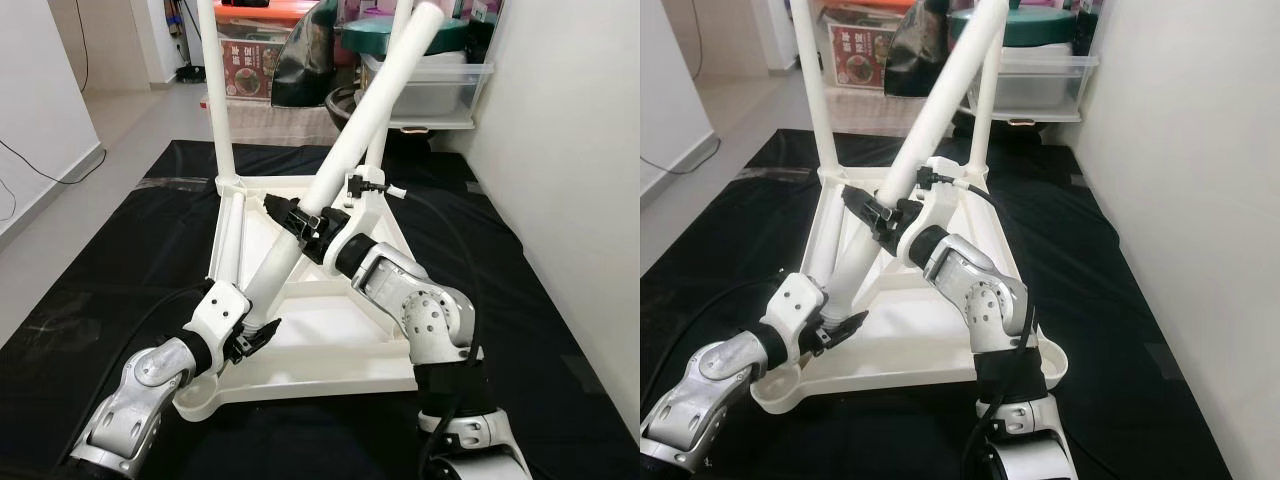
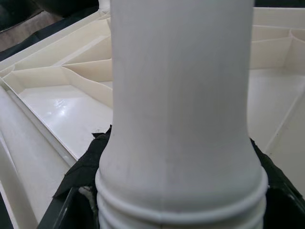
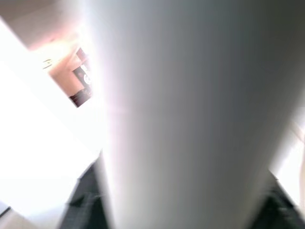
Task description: Building children table
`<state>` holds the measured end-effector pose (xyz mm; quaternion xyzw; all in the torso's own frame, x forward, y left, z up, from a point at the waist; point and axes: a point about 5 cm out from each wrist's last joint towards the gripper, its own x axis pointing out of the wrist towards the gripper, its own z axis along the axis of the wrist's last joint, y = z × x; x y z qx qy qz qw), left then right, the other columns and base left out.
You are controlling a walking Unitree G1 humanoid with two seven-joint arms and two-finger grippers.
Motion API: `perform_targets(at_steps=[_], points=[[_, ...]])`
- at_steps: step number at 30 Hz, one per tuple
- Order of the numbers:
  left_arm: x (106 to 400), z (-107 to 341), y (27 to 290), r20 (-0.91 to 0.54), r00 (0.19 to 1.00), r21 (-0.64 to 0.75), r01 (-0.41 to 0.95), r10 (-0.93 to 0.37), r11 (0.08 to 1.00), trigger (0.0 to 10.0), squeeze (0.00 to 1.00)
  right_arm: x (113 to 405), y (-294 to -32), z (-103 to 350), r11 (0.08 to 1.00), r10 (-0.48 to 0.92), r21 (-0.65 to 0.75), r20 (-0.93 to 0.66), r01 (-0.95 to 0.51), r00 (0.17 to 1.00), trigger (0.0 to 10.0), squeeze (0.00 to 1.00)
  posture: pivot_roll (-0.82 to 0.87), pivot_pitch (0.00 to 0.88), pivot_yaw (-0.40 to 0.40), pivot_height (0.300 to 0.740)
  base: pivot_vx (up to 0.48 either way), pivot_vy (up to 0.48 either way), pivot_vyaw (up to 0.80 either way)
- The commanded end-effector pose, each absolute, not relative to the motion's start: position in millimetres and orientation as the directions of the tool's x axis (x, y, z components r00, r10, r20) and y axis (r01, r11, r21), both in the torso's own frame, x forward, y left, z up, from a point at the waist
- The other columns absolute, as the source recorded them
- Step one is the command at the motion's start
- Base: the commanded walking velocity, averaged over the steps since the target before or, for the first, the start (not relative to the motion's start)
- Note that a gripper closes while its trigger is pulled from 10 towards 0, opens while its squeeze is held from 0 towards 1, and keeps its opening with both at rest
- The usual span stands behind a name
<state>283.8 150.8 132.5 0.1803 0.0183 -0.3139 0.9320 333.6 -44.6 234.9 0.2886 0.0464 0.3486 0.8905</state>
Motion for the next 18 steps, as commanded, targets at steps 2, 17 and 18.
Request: perform_targets(at_steps=[2, 17, 18], points=[[280.5, 130.4, 143.2, -0.147, 0.780, 0.352, 0.616, -0.609, 0.705, 10.0, 0.00, 332.7, -33.1, 228.6, 0.571, 0.645, 0.600, 0.093, -0.560, 0.758, 0.0, 0.00, 0.03, 0.000, -0.042, 0.740, 0.000, 0.000, 0.00], [281.1, 136.0, 149.0, -0.123, 0.793, 0.354, 0.597, -0.597, 0.720, 10.0, 1.00, 336.6, -39.3, 227.0, 0.666, 0.557, 0.550, 0.082, -0.504, 0.827, 0.0, 0.00, 0.04, 0.000, -0.037, 0.740, 0.000, 0.000, 0.00], [278.1, 140.2, 149.7, -0.110, 0.783, 0.349, 0.607, -0.612, 0.714, 10.0, 1.00, 339.0, -43.9, 229.1, 0.685, 0.543, 0.528, 0.089, -0.502, 0.835, 0.0, 0.00, 0.04, 0.000, -0.038, 0.740, 0.000, 0.000, 0.00]])
